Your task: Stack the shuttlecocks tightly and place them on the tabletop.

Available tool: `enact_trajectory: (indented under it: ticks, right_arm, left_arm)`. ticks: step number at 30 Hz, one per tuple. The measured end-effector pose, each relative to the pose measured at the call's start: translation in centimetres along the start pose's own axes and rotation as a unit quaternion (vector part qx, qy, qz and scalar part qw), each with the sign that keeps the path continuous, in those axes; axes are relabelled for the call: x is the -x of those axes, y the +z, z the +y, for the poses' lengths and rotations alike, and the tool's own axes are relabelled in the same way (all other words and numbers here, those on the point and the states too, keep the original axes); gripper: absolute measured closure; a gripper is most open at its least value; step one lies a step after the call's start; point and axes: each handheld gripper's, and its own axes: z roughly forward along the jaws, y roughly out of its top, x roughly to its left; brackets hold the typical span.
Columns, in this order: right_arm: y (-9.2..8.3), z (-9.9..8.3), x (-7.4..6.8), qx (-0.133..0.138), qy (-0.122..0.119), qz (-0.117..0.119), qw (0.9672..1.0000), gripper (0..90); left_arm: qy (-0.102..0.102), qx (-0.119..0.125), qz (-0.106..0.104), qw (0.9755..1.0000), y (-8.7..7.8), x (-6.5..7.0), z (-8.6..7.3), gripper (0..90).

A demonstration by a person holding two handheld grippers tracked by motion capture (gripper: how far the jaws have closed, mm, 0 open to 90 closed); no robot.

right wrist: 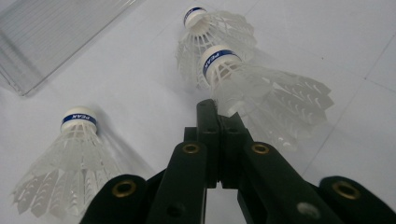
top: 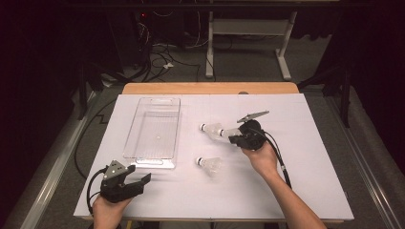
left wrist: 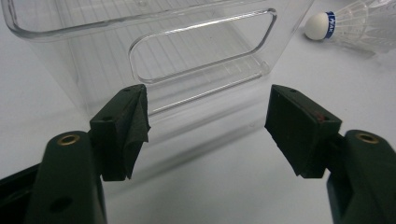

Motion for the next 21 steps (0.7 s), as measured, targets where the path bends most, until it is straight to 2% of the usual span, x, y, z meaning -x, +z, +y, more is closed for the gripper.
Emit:
enact_trajectory:
  ticks: [21]
  right_arm:
    - [2.0,1.6,-0.8,-0.006,-0.009,0.007,0.9999,90.0]
  left_arm:
    - [0.001,-0.001,-0.002,1.0,0.1,0.0,0.0,30.9]
